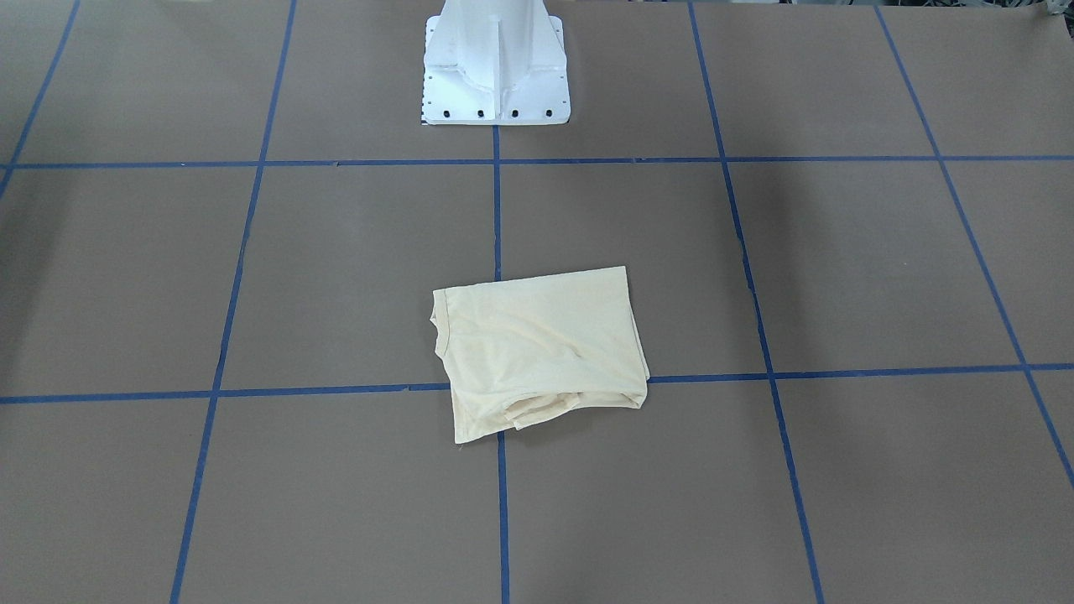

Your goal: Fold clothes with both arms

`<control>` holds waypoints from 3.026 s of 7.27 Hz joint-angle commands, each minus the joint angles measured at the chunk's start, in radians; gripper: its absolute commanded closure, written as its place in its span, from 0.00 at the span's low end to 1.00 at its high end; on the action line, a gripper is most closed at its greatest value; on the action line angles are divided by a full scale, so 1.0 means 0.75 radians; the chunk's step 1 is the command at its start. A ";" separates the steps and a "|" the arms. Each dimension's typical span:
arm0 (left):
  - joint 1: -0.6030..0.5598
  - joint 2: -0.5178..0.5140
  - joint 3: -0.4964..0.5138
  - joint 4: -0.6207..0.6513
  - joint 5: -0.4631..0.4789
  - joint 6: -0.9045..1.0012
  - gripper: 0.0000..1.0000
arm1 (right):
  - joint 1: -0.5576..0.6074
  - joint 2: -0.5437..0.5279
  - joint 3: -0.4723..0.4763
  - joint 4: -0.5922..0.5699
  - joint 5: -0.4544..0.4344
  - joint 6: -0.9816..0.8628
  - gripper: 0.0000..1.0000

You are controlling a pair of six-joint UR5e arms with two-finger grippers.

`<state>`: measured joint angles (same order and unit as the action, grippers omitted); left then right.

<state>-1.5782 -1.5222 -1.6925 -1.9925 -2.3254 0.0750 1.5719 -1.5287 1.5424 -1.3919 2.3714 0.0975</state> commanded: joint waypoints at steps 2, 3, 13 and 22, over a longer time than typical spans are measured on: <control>-0.002 0.091 -0.167 0.065 -0.006 -0.082 0.00 | -0.085 -0.068 0.287 -0.320 -0.085 -0.032 0.00; -0.002 0.083 -0.165 0.063 -0.004 -0.102 0.00 | -0.112 -0.074 0.287 -0.324 -0.120 -0.036 0.00; -0.004 0.270 -0.246 0.027 -0.059 -0.108 0.00 | -0.159 -0.083 0.304 -0.316 -0.075 -0.020 0.00; 0.012 0.171 -0.138 0.014 -0.059 -0.098 0.00 | -0.200 -0.166 0.310 -0.298 -0.088 -0.042 0.00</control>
<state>-1.5706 -1.3883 -1.8047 -1.9814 -2.3682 0.0000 1.4208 -1.6350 1.7775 -1.6159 2.3150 0.0672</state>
